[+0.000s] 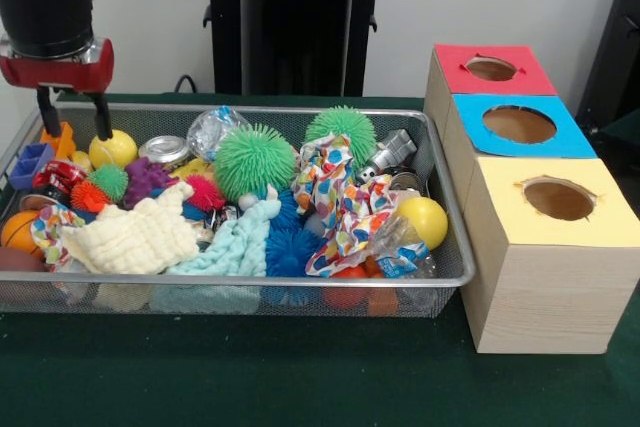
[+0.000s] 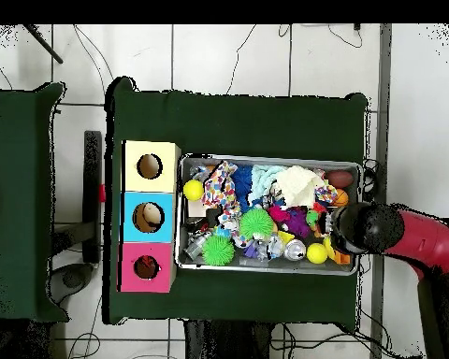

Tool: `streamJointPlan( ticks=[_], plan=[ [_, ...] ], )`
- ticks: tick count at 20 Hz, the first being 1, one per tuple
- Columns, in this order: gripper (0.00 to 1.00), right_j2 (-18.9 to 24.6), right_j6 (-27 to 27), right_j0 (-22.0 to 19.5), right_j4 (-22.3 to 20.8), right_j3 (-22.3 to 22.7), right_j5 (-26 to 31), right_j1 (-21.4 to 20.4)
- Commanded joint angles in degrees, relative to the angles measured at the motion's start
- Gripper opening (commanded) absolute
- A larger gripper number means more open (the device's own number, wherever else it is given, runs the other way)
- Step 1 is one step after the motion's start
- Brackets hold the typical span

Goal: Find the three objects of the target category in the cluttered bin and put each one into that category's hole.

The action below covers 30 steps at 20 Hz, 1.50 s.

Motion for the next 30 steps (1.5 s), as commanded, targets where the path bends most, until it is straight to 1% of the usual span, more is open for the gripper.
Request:
streamJointPlan(
  ticks=[1,4,8,11,14,17,19,22,24,26,27,30],
  plan=[
    [1.0,-2.3,3.79,-1.33,-3.32,5.71,-8.43,3.54],
    [1.0,-2.78,3.7,-1.35,-4.69,3.21,-11.68,7.92],
    [1.0,-3.6,3.98,-0.71,-5.99,0.86,-16.1,12.12],
    [1.0,-5.21,5.61,0.64,-6.5,-0.49,-18.89,15.19],
    [1.0,-7.23,7.4,3.09,-6.92,-2.39,-21.47,17.82],
    [1.0,-7.69,7.64,4.38,-6.4,-5.03,-24.33,21.3],
    [1.0,-7.55,7.0,4.99,-5.69,-6.77,-25.18,23.18],
    [1.0,-6.05,4.91,4.67,-4.62,-9.5,-25.61,25.72],
    [1.0,-4.47,2.96,3.75,-4.23,-10.65,-25.43,26.72],
    [1.0,-2.99,1.91,3.06,-4.21,-10.69,-26.12,26.47],
    [1.0,-2.34,1.65,2.92,-4.3,-10.38,-26.63,25.86],
    [1.0,1.55,-1.28,2.28,-4.18,-8.77,-26.15,23.03]
  ],
)
